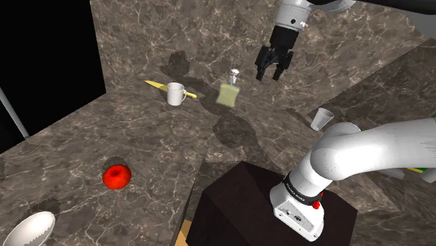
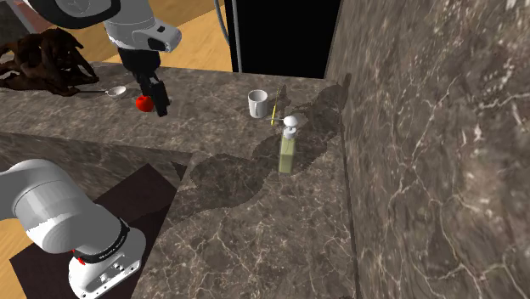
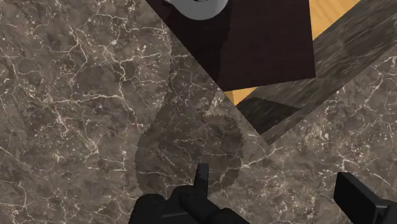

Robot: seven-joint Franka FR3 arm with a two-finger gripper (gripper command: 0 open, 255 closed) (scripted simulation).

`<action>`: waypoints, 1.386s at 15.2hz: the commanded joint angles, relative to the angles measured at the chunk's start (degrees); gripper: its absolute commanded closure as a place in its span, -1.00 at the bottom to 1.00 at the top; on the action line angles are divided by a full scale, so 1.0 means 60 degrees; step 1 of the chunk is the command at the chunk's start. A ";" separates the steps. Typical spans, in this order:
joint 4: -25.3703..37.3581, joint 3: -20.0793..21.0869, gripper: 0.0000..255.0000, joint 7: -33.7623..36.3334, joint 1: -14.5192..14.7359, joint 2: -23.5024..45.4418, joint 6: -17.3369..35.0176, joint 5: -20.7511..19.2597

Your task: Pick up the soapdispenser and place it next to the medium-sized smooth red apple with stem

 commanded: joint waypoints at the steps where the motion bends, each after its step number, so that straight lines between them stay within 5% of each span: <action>1: 0.0000 0.0000 -1.00 0.0000 0.0000 0.0000 0.0000 0.0000; 12: -0.0692 -0.1764 -1.00 -0.2570 -0.0324 0.1865 0.3355 -0.0903; 21: 0.0102 -0.3223 -1.00 -0.4938 -0.0178 0.4574 0.5852 -0.0438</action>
